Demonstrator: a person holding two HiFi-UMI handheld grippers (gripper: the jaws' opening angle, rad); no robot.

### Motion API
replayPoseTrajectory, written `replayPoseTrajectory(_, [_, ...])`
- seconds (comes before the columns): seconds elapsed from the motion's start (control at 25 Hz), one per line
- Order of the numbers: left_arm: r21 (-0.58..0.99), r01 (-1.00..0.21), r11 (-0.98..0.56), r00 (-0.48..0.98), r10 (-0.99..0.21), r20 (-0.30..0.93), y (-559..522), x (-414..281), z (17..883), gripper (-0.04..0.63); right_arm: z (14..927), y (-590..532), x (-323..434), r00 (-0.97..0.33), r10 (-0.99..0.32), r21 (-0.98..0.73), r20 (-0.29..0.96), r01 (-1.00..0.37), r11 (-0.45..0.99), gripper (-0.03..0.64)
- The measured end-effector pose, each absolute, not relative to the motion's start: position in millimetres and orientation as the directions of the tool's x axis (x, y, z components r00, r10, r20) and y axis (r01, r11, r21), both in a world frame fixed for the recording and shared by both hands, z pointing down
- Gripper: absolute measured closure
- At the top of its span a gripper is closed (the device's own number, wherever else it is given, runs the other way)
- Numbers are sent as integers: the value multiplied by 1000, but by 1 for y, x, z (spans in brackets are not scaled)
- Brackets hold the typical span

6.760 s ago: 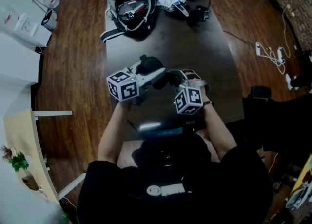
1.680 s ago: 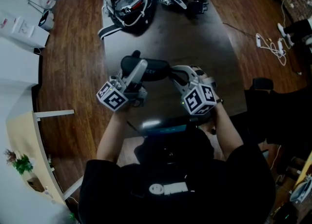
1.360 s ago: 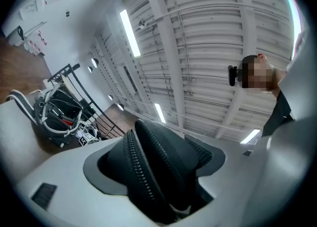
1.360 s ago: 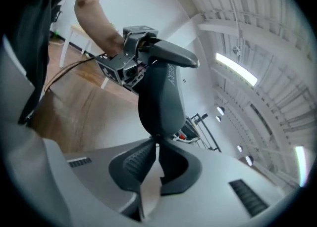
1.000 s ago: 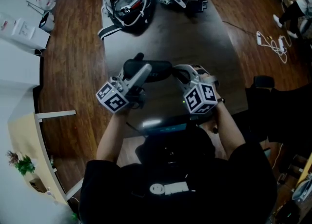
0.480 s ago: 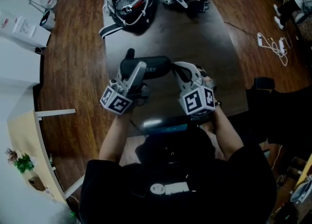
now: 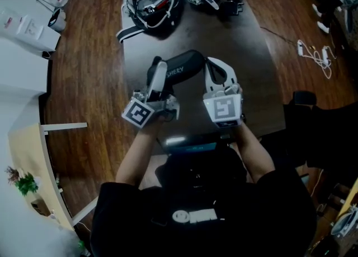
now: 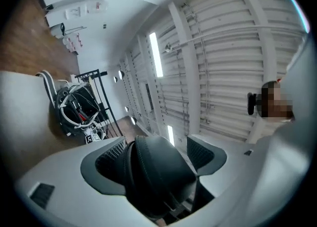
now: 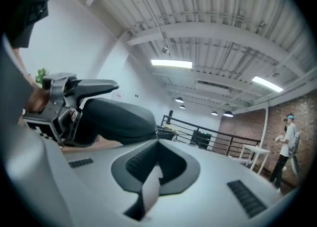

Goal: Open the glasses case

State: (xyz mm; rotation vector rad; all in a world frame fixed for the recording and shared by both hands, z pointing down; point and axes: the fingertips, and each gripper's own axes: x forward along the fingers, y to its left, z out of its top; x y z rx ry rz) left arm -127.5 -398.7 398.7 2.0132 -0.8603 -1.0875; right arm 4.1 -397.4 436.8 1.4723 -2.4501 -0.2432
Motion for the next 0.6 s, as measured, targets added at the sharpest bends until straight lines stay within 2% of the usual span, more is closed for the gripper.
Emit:
replayPoseTrajectory(0.16, [850,-96,-517,350,-817,-458,-403,-141,407,215,411,-411,20,-399,-915,212,64,-890,403,609])
replayPoseTrajectory(0.28, [846,-72,-528,362,-804,-472,-401,-134,405,215,398,-419,20,-390,-920,246,40,-889,387,609])
replayPoseTrajectory(0.48, [863,0,-504,372,-802,-468,-404,-119,411,214,395,-406,-11,-474,-880,303,8,-838,454,609])
replayPoseTrajectory(0.6, [868,3,-496,354,-812,-465,-406,-121,412,187,407,-388,-35,-562,-826,395,44,-750,531,609])
